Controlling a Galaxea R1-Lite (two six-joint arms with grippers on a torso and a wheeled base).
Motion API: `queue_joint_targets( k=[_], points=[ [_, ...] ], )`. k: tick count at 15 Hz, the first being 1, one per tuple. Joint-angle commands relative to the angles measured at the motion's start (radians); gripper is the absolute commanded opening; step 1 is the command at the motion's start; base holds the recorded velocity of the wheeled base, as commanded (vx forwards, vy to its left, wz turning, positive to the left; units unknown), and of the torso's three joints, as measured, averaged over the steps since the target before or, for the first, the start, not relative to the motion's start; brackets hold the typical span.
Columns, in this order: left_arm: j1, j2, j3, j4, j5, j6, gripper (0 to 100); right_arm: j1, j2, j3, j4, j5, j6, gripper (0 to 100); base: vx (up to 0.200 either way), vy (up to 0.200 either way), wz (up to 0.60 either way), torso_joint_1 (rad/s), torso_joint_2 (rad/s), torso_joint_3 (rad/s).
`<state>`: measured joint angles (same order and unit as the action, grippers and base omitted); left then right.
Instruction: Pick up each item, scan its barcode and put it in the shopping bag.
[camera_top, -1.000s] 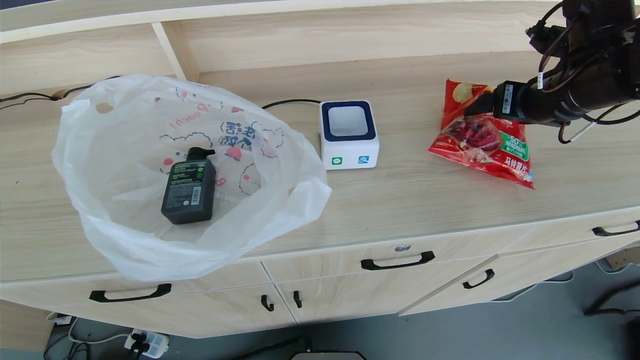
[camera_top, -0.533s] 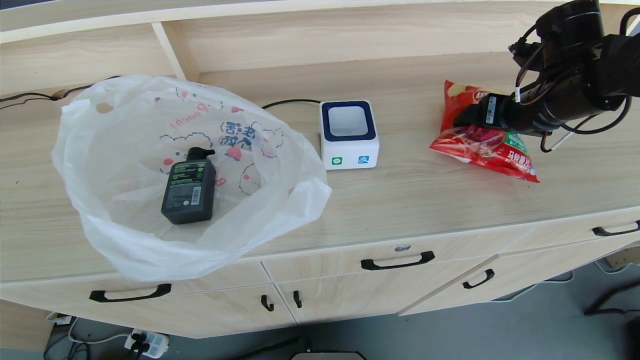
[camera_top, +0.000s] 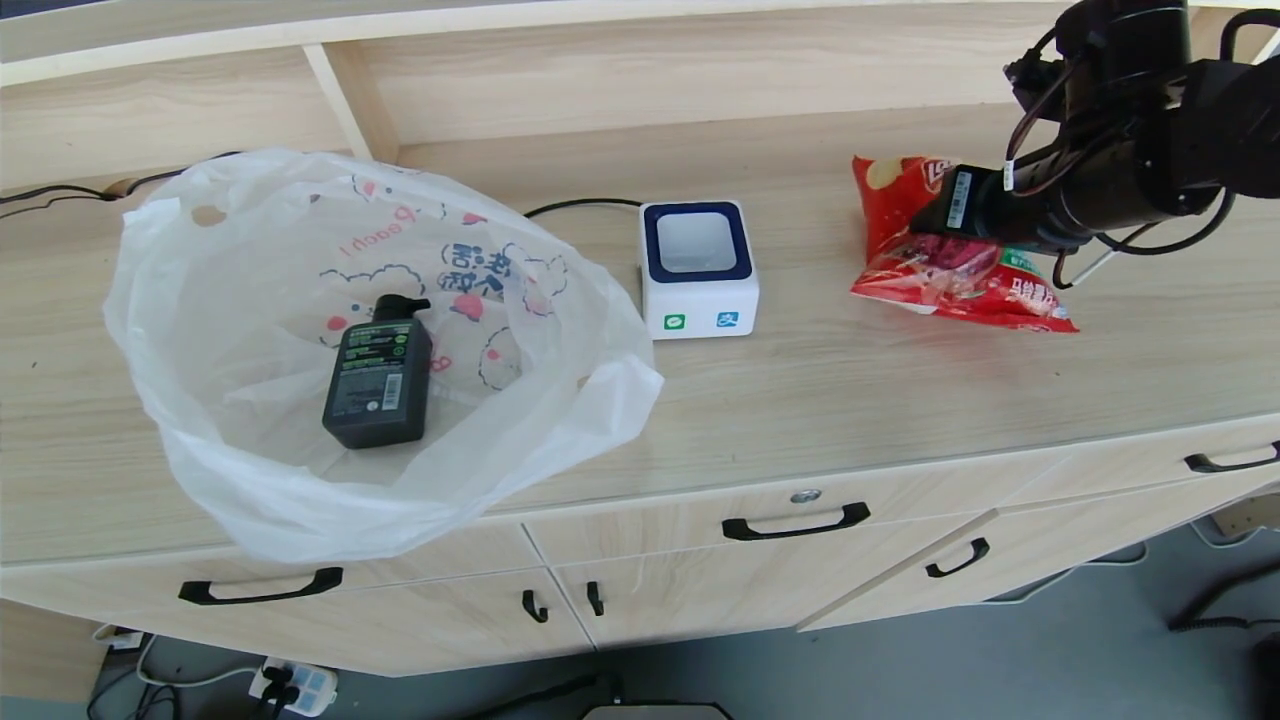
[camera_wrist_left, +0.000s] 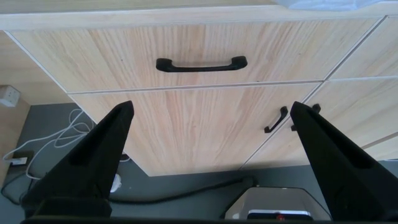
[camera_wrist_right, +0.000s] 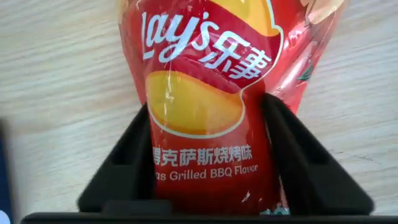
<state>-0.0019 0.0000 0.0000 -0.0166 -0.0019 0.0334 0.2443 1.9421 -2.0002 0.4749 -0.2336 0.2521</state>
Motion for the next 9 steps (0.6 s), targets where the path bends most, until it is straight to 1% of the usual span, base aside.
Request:
queue_joint_targets(
  k=[1, 4, 7, 9],
  points=[
    [0.000, 0.000, 0.000, 0.000, -0.001, 0.000, 100, 0.001, -0.026, 0.000, -0.018, 0.000, -0.001, 0, 0.000, 0.000, 0.00, 0.000, 0.00, 0.000],
    [0.000, 0.000, 0.000, 0.000, -0.001, 0.000, 100, 0.003, -0.038, 0.003, -0.119, -0.001, -0.014, 0, 0.000, 0.000, 0.00, 0.000, 0.00, 0.000],
    [0.000, 0.000, 0.000, 0.000, 0.000, -0.001, 100, 0.003, -0.060, 0.080, -0.193, -0.010, -0.016, 0, 0.000, 0.000, 0.00, 0.000, 0.00, 0.000],
    [-0.001, 0.000, 0.000, 0.000, -0.001, -0.001, 100, 0.010, -0.086, 0.107, -0.225, -0.010, -0.019, 0, 0.000, 0.000, 0.00, 0.000, 0.00, 0.000]
  ],
)
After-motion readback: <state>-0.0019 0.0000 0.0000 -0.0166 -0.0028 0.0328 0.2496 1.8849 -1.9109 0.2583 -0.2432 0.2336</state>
